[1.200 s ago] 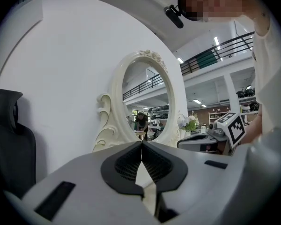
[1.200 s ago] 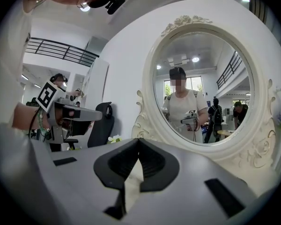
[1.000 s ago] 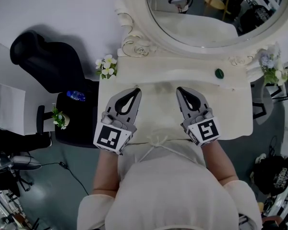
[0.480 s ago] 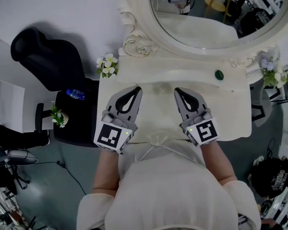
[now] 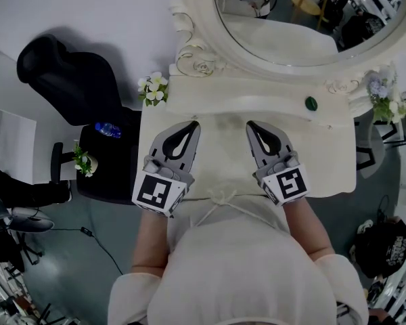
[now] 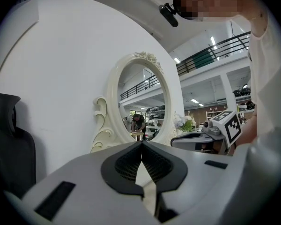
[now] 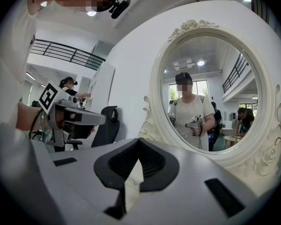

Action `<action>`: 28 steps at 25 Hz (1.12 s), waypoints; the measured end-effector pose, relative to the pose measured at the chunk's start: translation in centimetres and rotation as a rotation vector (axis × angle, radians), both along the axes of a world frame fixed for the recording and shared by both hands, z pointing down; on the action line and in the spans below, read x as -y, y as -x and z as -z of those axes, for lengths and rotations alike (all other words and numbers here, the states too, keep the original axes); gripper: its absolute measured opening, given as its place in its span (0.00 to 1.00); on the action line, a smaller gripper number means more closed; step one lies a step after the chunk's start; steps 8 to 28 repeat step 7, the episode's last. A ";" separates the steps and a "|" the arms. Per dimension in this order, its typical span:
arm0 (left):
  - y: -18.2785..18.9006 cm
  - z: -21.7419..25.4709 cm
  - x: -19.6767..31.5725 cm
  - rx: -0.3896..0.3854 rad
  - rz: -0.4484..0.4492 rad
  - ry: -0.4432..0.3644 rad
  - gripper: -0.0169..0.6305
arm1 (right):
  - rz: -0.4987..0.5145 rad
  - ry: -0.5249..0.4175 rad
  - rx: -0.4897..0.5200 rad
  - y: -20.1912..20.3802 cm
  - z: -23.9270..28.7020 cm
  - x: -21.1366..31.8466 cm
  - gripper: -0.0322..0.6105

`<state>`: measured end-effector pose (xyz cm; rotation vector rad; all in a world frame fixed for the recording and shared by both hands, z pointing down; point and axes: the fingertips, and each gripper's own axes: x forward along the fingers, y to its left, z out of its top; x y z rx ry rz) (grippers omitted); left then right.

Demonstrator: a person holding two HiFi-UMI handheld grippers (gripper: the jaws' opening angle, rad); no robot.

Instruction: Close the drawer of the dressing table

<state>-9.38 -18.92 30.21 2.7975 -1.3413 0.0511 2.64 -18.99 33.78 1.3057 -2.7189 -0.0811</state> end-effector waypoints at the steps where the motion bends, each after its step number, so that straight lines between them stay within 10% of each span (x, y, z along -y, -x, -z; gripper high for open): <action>1: 0.0 0.0 0.0 0.000 0.001 -0.001 0.05 | -0.002 -0.001 0.001 0.0 0.0 0.0 0.05; 28: 0.2 0.2 0.3 0.013 0.003 -0.010 0.05 | -0.006 -0.001 -0.002 0.0 -0.1 0.1 0.05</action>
